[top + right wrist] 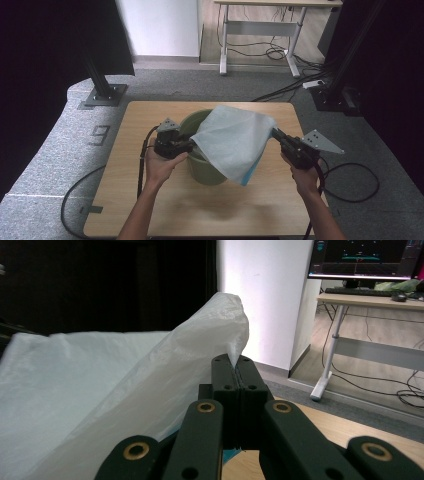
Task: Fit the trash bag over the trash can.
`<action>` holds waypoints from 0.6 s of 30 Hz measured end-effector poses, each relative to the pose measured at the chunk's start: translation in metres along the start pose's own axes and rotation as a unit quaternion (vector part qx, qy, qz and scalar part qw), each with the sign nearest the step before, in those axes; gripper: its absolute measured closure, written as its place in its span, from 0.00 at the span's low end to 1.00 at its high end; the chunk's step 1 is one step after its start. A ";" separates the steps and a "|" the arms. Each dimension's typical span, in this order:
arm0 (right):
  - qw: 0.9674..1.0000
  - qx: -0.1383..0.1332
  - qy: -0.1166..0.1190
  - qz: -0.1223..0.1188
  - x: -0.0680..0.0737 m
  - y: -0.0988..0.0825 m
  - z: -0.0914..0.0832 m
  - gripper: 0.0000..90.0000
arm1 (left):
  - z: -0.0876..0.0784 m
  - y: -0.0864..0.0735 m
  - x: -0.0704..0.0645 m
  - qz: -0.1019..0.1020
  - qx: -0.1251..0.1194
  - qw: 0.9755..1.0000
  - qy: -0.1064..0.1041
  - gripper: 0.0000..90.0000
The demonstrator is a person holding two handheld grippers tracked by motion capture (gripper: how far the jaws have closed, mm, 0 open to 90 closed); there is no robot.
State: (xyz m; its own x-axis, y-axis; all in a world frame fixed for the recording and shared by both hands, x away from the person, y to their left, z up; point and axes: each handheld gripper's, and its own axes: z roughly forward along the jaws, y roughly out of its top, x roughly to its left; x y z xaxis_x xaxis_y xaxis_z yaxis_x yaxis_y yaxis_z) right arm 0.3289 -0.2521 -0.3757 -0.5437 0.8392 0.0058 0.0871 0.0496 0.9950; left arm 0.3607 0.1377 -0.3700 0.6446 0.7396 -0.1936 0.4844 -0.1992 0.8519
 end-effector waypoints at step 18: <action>1.000 0.019 0.006 0.002 0.013 -0.001 0.013 0.98 | -0.038 0.012 -0.012 0.010 -0.050 0.999 -0.018 0.37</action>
State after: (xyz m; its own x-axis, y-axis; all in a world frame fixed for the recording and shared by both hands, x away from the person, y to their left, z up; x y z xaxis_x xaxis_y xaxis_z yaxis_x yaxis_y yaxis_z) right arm 0.3327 -0.2347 -0.3780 -0.5531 0.8331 0.0104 0.1209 0.0679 0.9903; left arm 0.3361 0.1505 -0.3389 0.6753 0.7121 -0.1919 0.4114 -0.1478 0.8994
